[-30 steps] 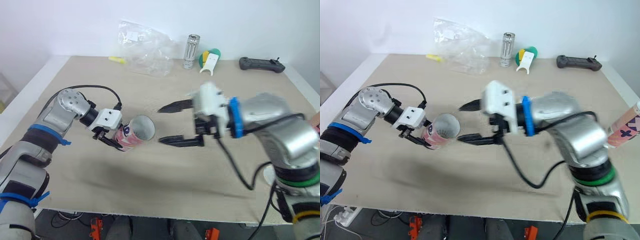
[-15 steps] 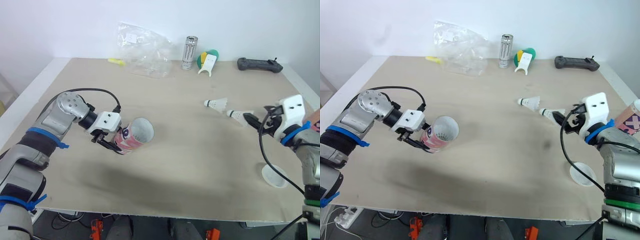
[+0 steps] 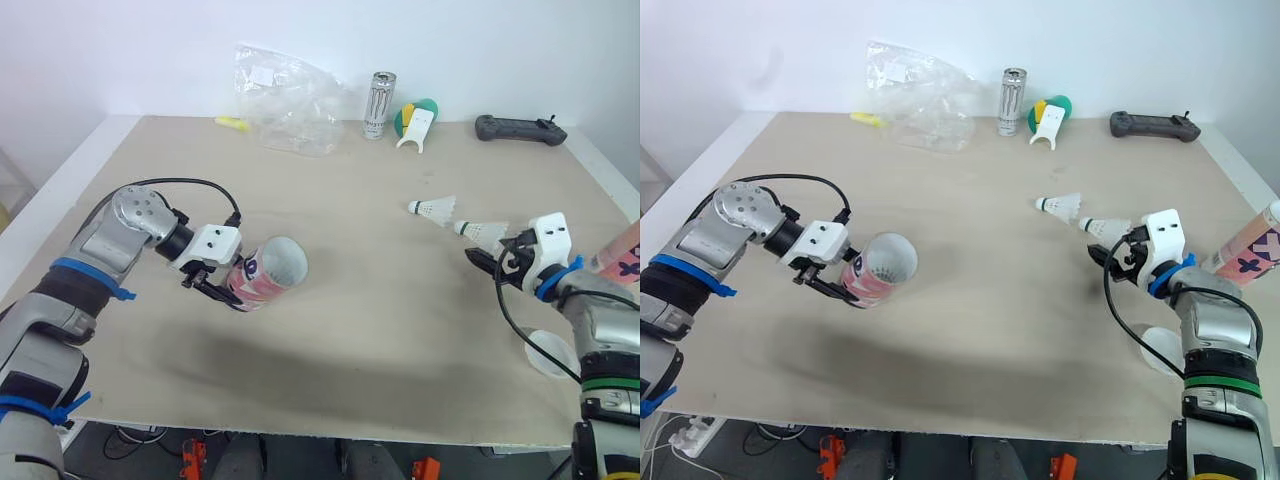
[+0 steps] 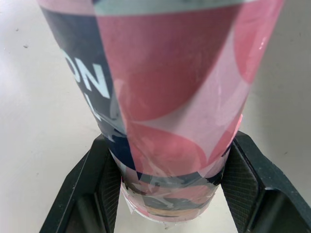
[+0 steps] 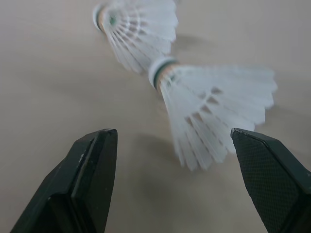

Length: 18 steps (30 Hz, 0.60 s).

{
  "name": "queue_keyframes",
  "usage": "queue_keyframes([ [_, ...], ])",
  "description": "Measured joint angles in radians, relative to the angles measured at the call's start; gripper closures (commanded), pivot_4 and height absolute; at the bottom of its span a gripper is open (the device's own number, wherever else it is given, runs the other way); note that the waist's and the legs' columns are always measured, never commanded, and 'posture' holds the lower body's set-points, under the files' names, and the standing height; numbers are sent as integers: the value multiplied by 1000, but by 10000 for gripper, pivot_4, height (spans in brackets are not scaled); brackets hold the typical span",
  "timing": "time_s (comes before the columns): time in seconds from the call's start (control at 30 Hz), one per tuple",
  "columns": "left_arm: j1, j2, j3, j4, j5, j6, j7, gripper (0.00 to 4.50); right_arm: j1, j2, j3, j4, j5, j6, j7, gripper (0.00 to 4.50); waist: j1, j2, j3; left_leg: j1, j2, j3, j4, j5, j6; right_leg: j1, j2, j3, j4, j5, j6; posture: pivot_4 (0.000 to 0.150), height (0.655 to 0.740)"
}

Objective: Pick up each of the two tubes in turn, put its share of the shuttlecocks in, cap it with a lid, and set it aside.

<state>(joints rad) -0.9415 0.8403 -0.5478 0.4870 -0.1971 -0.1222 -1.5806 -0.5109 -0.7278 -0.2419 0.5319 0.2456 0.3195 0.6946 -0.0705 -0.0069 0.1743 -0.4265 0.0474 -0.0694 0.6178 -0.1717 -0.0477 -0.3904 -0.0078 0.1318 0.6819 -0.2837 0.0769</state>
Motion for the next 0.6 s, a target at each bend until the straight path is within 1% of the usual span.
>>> queue_keyframes([
  [0.13,1,3,0,-8,2,7,0,19871,-42,10,4,57,-4,-31,0,4753,-4,0,0,0,0,0,0,0,0,0,0,0,0,0,0,1500,7400],
  [0.17,1,4,0,-9,2,11,0,19871,-54,17,6,72,-6,-40,1,10096,-4,0,0,0,0,0,0,0,0,0,0,0,0,0,0,1500,7400],
  [0.2,1,4,0,-10,2,12,0,19871,-62,25,8,84,-7,-47,1,13351,-4,0,0,0,0,0,0,0,0,1,0,0,0,0,0,1500,7400],
  [0.23,1,4,0,-11,2,12,0,19871,-66,29,12,92,-8,-49,2,17606,-4,0,0,0,0,0,0,0,0,1,0,0,0,0,0,1500,7400],
  [0.27,1,4,0,-13,3,13,0,19871,-73,36,16,106,-10,-56,5,17606,-4,0,0,0,0,0,0,0,0,1,0,0,0,0,0,1500,7400],
  [0.3,2,4,0,-16,3,13,0,19871,-77,42,19,114,-13,-58,6,25345,-4,0,0,0,0,0,0,0,0,1,0,0,0,0,0,1500,7400],
  [0.33,2,4,0,-17,3,13,0,19871,-79,45,21,121,-14,-61,7,28537,-4,0,0,0,0,0,0,0,0,1,0,0,0,0,0,1500,7400],
  [0.43,5,4,3,-21,3,16,0,19871,-79,47,21,131,-16,-70,7,43518,-4,0,0,0,0,0,0,0,0,1,0,0,0,0,-1,1500,7400],
  [0.47,5,4,5,-23,3,19,0,19871,-78,47,21,131,-17,-75,7,44378,-4,0,0,0,0,0,0,0,0,1,0,0,0,0,-1,1500,7400],
  [0.6,9,5,7,-28,3,22,0,19871,-52,38,17,112,-16,-80,5,44378,-3,0,0,0,0,0,0,0,0,1,0,0,0,0,-1,1500,7400],
])
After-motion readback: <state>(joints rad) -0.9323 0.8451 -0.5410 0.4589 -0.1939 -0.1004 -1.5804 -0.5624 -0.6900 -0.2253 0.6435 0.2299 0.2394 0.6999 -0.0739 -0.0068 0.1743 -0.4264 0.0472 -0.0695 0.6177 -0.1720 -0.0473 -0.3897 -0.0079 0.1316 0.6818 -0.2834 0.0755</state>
